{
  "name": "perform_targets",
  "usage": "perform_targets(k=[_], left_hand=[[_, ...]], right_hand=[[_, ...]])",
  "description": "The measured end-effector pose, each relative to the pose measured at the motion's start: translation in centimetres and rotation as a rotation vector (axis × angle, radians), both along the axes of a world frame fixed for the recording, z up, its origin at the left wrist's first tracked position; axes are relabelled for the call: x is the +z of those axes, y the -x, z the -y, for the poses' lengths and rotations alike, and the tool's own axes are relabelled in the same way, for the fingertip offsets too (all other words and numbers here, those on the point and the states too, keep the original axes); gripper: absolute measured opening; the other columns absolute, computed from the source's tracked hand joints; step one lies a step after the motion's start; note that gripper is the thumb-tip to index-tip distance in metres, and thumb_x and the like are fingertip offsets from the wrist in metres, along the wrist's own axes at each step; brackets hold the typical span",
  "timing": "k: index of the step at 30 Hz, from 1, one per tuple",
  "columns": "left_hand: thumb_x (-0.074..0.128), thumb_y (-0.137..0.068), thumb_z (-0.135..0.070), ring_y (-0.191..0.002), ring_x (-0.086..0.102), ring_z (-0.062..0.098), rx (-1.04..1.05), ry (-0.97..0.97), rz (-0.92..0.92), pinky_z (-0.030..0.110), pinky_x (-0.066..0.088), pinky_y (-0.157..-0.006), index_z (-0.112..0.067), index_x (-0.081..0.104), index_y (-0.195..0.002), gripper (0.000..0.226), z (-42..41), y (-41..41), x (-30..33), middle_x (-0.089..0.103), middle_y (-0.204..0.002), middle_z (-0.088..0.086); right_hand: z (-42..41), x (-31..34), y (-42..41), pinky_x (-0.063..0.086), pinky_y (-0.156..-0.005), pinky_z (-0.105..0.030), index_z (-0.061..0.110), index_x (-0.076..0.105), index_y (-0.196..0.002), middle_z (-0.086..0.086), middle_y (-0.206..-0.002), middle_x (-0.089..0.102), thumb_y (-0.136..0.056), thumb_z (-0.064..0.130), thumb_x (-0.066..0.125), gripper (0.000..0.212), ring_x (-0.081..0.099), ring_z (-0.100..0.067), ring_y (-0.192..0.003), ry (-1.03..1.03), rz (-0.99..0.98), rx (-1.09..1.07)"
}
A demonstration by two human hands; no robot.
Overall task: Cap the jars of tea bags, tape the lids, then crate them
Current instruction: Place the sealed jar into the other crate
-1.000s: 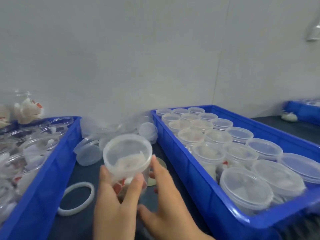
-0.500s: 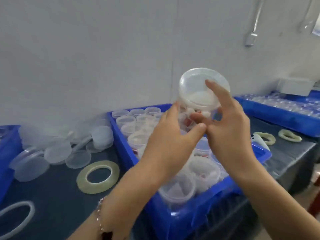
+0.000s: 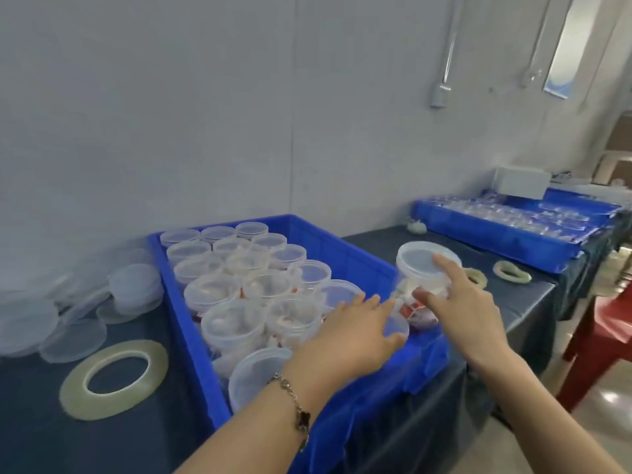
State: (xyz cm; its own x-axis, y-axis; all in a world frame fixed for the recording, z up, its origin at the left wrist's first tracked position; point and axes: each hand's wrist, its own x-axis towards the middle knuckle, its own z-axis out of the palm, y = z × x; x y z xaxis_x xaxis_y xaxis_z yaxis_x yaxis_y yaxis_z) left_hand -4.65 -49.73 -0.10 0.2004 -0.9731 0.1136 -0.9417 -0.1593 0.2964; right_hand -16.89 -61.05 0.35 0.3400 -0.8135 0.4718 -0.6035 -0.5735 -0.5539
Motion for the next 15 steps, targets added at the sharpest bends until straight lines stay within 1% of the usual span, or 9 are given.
perform_targets(k=[1, 3, 5, 7, 9, 10, 12, 13, 15], left_hand=[[0.038, -0.097, -0.044, -0.145, 0.013, 0.022, 0.007, -0.011, 0.002, 0.042, 0.016, -0.116, -0.020, 0.023, -0.150, 0.060, -0.1, -0.2, -0.3, 0.024, -0.156, 0.003], [0.037, -0.098, -0.043, -0.144, 0.015, 0.023, 0.020, -0.021, -0.017, 0.041, 0.017, -0.114, -0.019, 0.029, -0.148, 0.056, -0.5, -0.4, -0.4, 0.028, -0.155, 0.003], [0.036, -0.098, -0.043, -0.146, 0.012, 0.022, 0.024, -0.039, -0.024, 0.039, 0.014, -0.115, -0.020, 0.029, -0.148, 0.056, -1.1, -0.6, -0.2, 0.024, -0.156, 0.003], [0.036, -0.098, -0.045, -0.146, 0.010, 0.022, 0.026, -0.050, -0.012, 0.038, 0.011, -0.115, -0.021, 0.027, -0.149, 0.057, -1.9, -0.8, 0.0, 0.019, -0.158, 0.004], [0.036, -0.098, -0.046, -0.146, 0.007, 0.020, 0.043, -0.055, -0.004, 0.037, 0.008, -0.116, -0.023, 0.023, -0.150, 0.059, -2.9, -1.2, 0.4, 0.014, -0.159, 0.003], [0.037, -0.098, -0.046, -0.147, 0.006, 0.019, 0.055, -0.055, -0.003, 0.037, 0.007, -0.117, -0.024, 0.021, -0.151, 0.059, -3.5, -1.5, 0.6, 0.012, -0.160, 0.002], [0.038, -0.098, -0.045, -0.147, 0.006, 0.018, 0.079, -0.043, -0.012, 0.036, 0.005, -0.117, -0.023, 0.023, -0.150, 0.059, -5.0, -2.3, 1.0, 0.012, -0.160, 0.001], [0.039, -0.098, -0.044, -0.146, 0.007, 0.018, 0.093, -0.031, -0.011, 0.035, 0.006, -0.117, -0.022, 0.025, -0.150, 0.058, -5.9, -2.9, 1.2, 0.014, -0.159, 0.002], [0.041, -0.098, -0.044, -0.146, 0.010, 0.019, 0.123, -0.020, 0.014, 0.035, 0.009, -0.116, -0.019, 0.028, -0.148, 0.058, -8.1, -4.1, 1.5, 0.017, -0.158, 0.005]], right_hand=[[0.2, -0.4, -0.2, 0.032, -0.059, -0.030, 0.042, 0.038, -0.135, -0.004, -0.100, 0.060, -0.087, 0.037, 0.061, 0.053, 0.045, -0.015, -0.077, -0.047, -0.051, 0.006], [0.2, -1.3, -0.4, 0.036, -0.068, -0.034, 0.042, 0.040, -0.135, -0.002, -0.105, 0.060, -0.090, 0.036, 0.055, 0.048, 0.049, -0.017, -0.083, -0.150, -0.121, 0.009], [0.0, -2.4, -0.6, 0.040, -0.082, -0.038, 0.038, 0.042, -0.137, -0.003, -0.119, 0.057, -0.091, 0.033, 0.051, 0.047, 0.052, -0.025, -0.103, -0.180, -0.232, -0.031], [-0.2, -3.0, -0.8, 0.036, -0.093, -0.043, 0.035, 0.046, -0.136, -0.005, -0.132, 0.050, -0.092, 0.032, 0.050, 0.044, 0.042, -0.029, -0.122, -0.148, -0.309, -0.085], [-0.6, -2.8, -1.0, 0.033, -0.098, -0.047, 0.034, 0.053, -0.128, -0.004, -0.141, 0.041, -0.092, 0.035, 0.049, 0.037, 0.028, -0.028, -0.132, -0.139, -0.348, -0.129], [-0.9, -2.4, -1.1, 0.029, -0.101, -0.049, 0.034, 0.056, -0.124, -0.004, -0.146, 0.033, -0.092, 0.037, 0.048, 0.032, 0.019, -0.028, -0.136, -0.144, -0.381, -0.145], [-1.8, -1.6, -1.8, 0.024, -0.106, -0.053, 0.028, 0.057, -0.121, -0.004, -0.154, 0.020, -0.094, 0.041, 0.043, 0.032, 0.005, -0.027, -0.141, -0.155, -0.421, -0.160], [-2.5, -1.3, -2.6, 0.024, -0.108, -0.053, 0.024, 0.056, -0.125, -0.005, -0.155, 0.018, -0.095, 0.040, 0.043, 0.037, 0.003, -0.027, -0.142, -0.123, -0.404, -0.140], [-5.1, -0.8, -5.1, 0.023, -0.109, -0.047, 0.017, 0.051, -0.135, -0.007, -0.155, 0.020, -0.096, 0.035, 0.045, 0.043, 0.007, -0.026, -0.143, 0.011, -0.327, -0.024]])
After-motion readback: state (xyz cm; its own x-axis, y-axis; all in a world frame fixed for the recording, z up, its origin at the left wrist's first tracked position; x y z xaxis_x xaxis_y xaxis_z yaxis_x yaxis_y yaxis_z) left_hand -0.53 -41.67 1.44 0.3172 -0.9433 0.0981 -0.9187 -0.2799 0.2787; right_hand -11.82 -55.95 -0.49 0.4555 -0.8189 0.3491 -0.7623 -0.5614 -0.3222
